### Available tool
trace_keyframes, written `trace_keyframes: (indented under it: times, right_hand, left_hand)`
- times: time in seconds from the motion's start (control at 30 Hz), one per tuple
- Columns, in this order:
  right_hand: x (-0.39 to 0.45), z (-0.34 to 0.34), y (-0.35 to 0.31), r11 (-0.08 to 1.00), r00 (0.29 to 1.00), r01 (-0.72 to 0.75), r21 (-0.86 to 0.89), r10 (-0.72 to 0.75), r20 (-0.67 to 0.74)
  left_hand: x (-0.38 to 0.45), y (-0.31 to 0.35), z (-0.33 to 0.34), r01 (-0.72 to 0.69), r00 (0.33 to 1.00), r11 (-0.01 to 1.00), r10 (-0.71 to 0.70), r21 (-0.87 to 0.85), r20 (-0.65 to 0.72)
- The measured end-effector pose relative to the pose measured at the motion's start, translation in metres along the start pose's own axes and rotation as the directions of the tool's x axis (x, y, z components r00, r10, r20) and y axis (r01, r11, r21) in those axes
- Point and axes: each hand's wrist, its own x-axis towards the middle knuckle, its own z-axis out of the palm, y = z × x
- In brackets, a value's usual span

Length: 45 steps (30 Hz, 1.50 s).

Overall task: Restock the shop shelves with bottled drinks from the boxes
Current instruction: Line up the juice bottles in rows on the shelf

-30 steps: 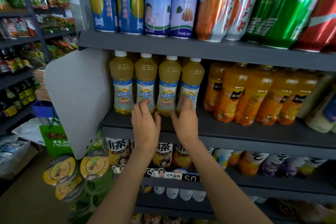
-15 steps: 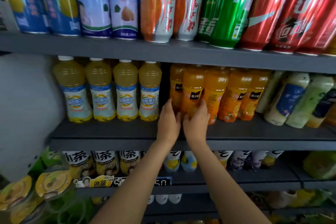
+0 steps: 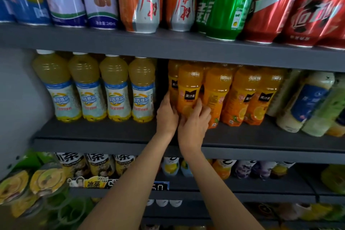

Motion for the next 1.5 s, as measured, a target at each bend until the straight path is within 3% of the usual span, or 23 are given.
trace_keyframes:
  times: [0.13,0.27,0.37,0.53,0.67,0.77,1.0,1.27,1.37,1.5]
  right_hand:
    - [-0.002,0.008,0.006,1.000,1.000,0.016,0.027,-0.016,0.001]
    - [0.002,0.008,0.009,0.997,0.999,-0.004,0.071,0.001,0.036]
    - [-0.003,0.008,0.002,0.992,0.999,0.019,0.122,-0.022,0.028]
    - [-0.010,0.002,0.006,0.949,0.940,0.109,0.296,-0.195,0.281]
    - [0.008,-0.006,0.015,0.916,0.945,0.088,0.392,-0.201,0.259]
    - [0.027,0.001,0.008,0.960,0.982,0.052,0.276,-0.100,0.160]
    - [0.052,0.014,-0.018,0.988,0.963,0.068,-0.139,-0.029,0.269]
    - [0.055,0.016,-0.022,0.963,0.970,0.084,-0.257,-0.020,0.244]
    - [0.050,0.014,-0.018,0.980,0.975,0.102,-0.172,-0.064,0.211]
    - [0.041,0.004,-0.008,0.972,0.955,0.088,0.216,-0.144,0.258]
  left_hand:
    - [-0.002,-0.004,-0.002,-0.001,1.000,1.000,0.001,-0.011,0.004]
    - [-0.021,0.003,-0.010,-0.069,0.998,0.987,0.068,-0.144,-0.008]
    - [-0.026,0.004,-0.018,-0.087,0.996,0.988,0.088,-0.126,0.004]
    - [-0.029,0.004,-0.043,-0.013,0.994,0.984,0.033,0.178,-0.109]
    - [-0.034,0.002,-0.057,-0.008,0.993,0.928,0.053,0.373,-0.109]
    - [-0.036,0.001,-0.057,0.001,0.992,0.927,0.046,0.374,-0.116]
    - [-0.040,-0.010,-0.058,-0.007,0.997,0.906,0.037,0.424,-0.064]
    - [-0.040,-0.014,-0.058,-0.016,0.997,0.919,0.046,0.394,-0.067]
    - [-0.042,-0.014,-0.057,-0.024,0.996,0.916,0.058,0.401,-0.073]
    - [-0.043,-0.010,-0.055,-0.047,0.994,0.907,0.086,0.419,-0.074]
